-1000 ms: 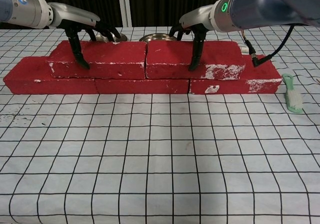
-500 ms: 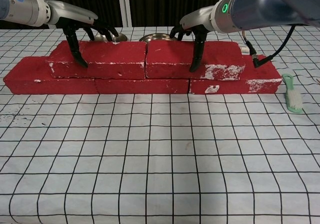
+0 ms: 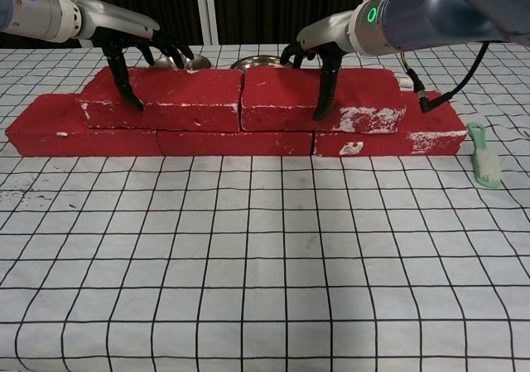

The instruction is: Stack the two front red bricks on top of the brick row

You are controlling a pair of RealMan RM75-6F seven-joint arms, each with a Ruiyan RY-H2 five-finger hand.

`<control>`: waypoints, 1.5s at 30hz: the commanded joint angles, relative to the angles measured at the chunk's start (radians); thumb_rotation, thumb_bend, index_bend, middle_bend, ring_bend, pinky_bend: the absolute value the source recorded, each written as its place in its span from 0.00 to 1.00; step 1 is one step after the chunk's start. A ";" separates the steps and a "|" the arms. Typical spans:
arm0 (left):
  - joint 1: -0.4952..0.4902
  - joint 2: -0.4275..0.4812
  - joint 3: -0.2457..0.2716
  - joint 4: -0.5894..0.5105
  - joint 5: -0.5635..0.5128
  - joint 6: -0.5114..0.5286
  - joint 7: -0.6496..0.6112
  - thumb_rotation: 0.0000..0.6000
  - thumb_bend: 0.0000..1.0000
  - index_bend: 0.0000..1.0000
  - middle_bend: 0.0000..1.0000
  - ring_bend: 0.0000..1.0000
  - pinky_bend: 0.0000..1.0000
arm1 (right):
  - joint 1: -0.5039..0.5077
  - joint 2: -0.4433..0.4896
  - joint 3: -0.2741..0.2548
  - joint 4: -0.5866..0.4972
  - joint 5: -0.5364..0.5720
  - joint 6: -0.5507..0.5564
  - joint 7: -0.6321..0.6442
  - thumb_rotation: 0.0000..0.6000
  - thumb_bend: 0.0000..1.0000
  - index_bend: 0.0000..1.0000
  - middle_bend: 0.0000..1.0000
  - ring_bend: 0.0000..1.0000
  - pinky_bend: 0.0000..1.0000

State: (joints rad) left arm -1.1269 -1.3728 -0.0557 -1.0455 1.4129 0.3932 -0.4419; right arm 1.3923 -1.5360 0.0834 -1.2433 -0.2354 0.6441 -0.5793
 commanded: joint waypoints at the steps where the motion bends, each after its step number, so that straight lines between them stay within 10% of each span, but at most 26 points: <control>1: 0.000 0.000 -0.001 -0.001 -0.003 -0.002 0.003 1.00 0.00 0.04 0.10 0.00 0.14 | -0.001 0.001 0.003 -0.003 -0.008 0.003 0.004 1.00 0.00 0.00 0.06 0.00 0.15; 45: 0.011 0.009 -0.028 -0.027 -0.038 -0.014 0.057 1.00 0.00 0.04 0.10 0.00 0.13 | -0.014 -0.007 0.012 -0.005 -0.034 0.029 0.005 1.00 0.00 0.00 0.06 0.00 0.13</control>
State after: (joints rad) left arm -1.1169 -1.3651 -0.0827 -1.0714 1.3755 0.3783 -0.3855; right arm 1.3789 -1.5420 0.0944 -1.2466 -0.2681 0.6710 -0.5742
